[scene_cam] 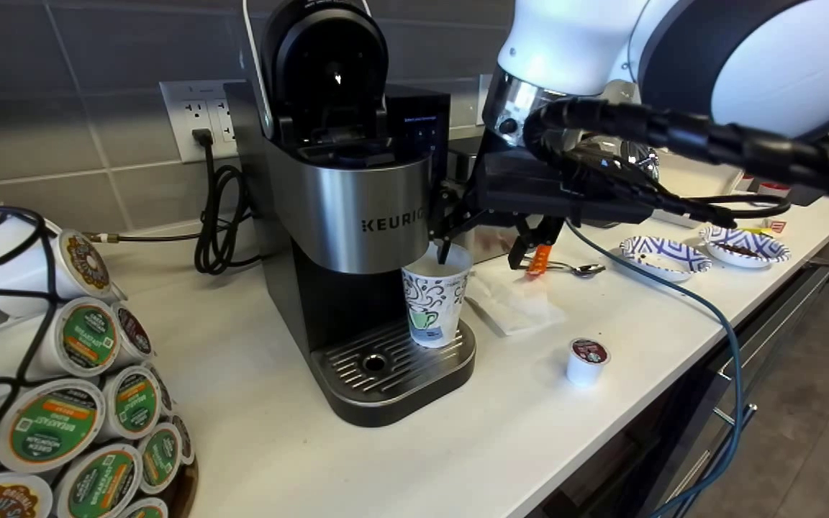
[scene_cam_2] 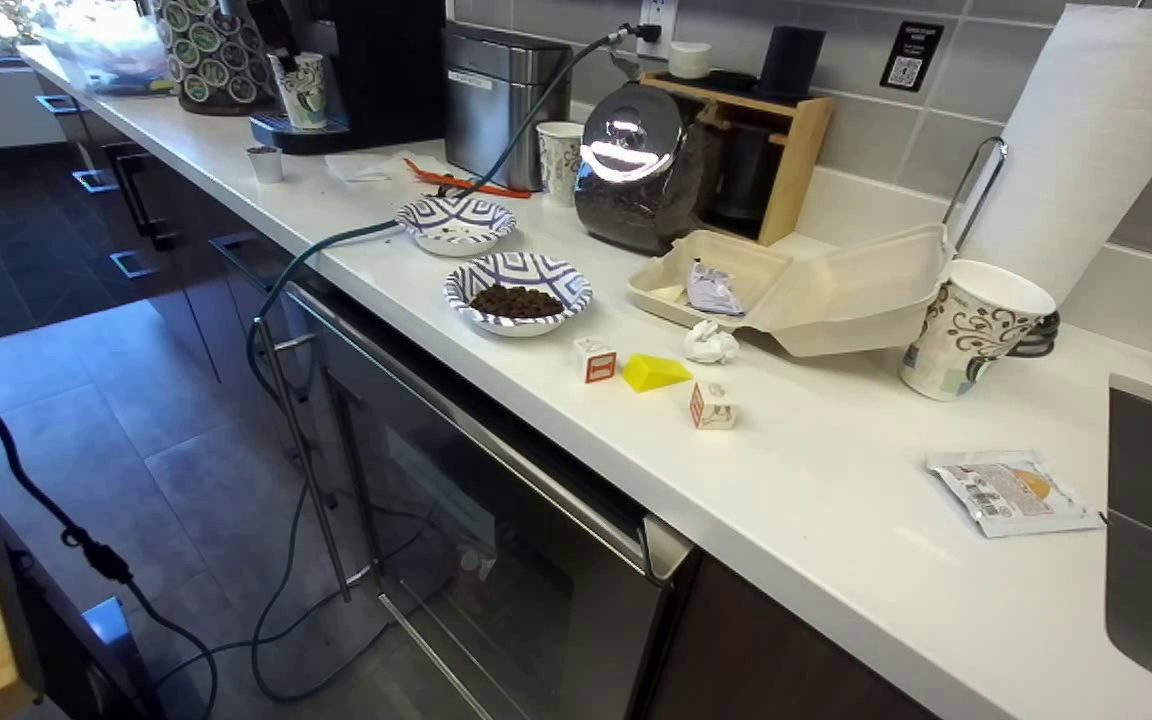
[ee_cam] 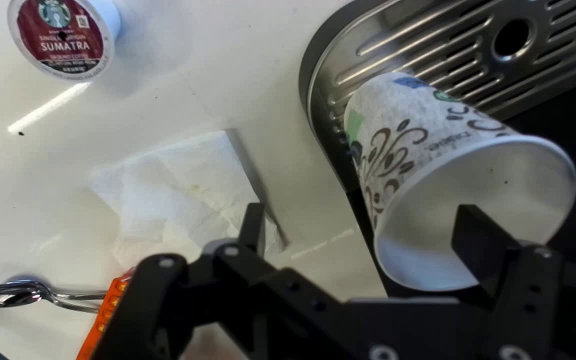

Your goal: Remove the coffee cup from the coffeemaker then place one coffee pod in the coffee maker chamber.

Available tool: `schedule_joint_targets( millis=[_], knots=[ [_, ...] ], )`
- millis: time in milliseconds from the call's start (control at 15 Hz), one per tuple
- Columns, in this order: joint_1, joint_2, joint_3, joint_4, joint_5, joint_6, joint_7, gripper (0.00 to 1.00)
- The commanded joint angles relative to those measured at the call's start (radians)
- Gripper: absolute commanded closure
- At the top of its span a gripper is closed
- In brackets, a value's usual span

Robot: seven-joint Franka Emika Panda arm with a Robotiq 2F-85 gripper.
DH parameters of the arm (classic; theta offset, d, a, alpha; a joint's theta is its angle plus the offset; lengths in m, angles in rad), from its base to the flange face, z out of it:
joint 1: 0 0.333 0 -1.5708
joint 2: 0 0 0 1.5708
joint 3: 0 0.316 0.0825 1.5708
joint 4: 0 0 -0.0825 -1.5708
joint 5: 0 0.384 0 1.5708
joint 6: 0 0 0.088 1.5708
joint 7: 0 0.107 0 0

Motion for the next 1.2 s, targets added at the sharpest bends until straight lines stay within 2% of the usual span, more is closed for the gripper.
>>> schedule_joint_targets(
  millis=[0,133,533,600,867,1067,1133],
  knots=[
    [0.023,0.04,-0.027,0.053,-0.006,-0.032,0.055,0.36],
    [0.017,0.039,-0.031,0.056,0.005,-0.034,0.052,0.53],
    [0.004,0.017,-0.038,0.034,0.019,-0.032,0.028,0.98],
    [0.004,0.019,-0.034,0.033,0.023,-0.03,0.025,1.0],
    [-0.012,-0.023,-0.033,-0.001,0.026,-0.03,-0.005,0.99],
    [-0.028,-0.149,-0.1,-0.119,-0.085,-0.082,0.025,0.99],
    [-0.032,-0.183,-0.126,-0.152,-0.141,-0.104,0.072,0.99]
  ],
)
